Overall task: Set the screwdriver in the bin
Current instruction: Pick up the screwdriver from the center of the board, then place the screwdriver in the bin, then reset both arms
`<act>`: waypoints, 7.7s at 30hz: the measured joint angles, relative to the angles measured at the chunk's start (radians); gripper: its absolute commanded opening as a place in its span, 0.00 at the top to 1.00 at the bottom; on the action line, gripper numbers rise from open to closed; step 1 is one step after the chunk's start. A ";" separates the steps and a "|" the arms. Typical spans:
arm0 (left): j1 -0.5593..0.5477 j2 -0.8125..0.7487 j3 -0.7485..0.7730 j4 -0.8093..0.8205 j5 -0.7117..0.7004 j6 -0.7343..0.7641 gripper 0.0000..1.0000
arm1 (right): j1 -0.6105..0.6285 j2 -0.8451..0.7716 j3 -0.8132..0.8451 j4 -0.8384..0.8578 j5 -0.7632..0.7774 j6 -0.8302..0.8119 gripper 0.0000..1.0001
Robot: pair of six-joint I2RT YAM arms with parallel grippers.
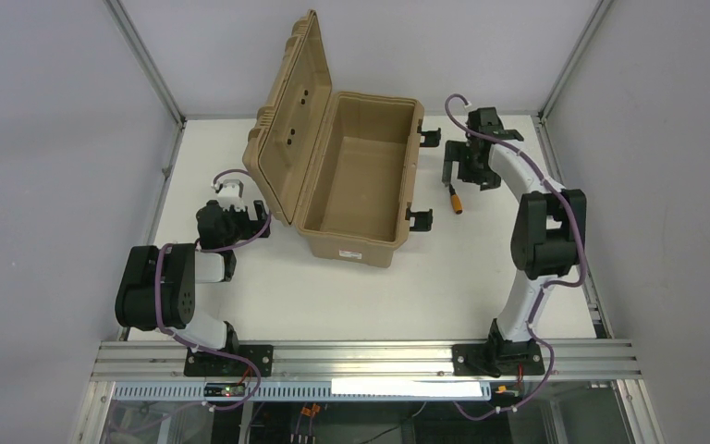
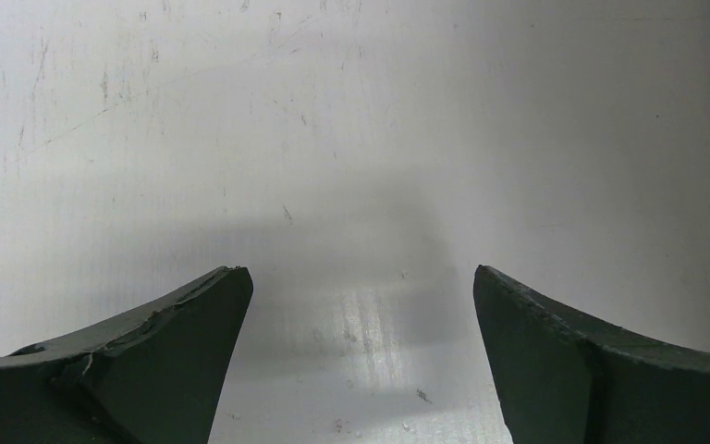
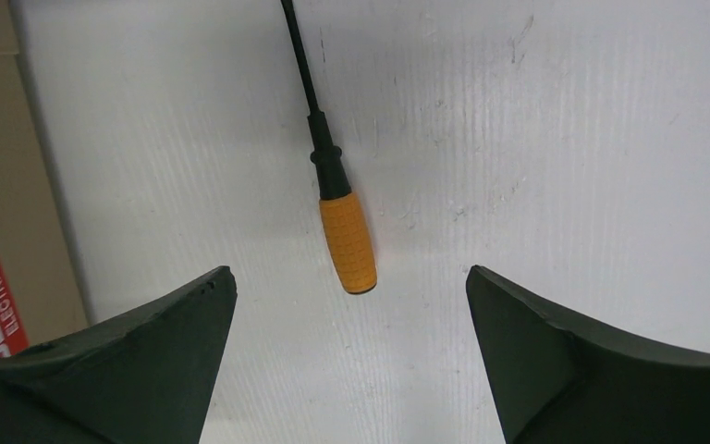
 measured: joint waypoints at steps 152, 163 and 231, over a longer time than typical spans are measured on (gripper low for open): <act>0.000 0.000 0.000 0.000 0.000 0.000 0.01 | 0.611 0.271 0.140 0.030 0.388 0.480 0.78; 0.000 0.000 0.000 0.000 0.000 0.000 0.01 | 0.611 0.282 0.140 0.066 0.372 0.499 0.17; 0.000 0.000 0.000 0.000 0.000 0.000 0.01 | 0.388 -0.211 0.569 -0.313 0.335 -0.002 0.04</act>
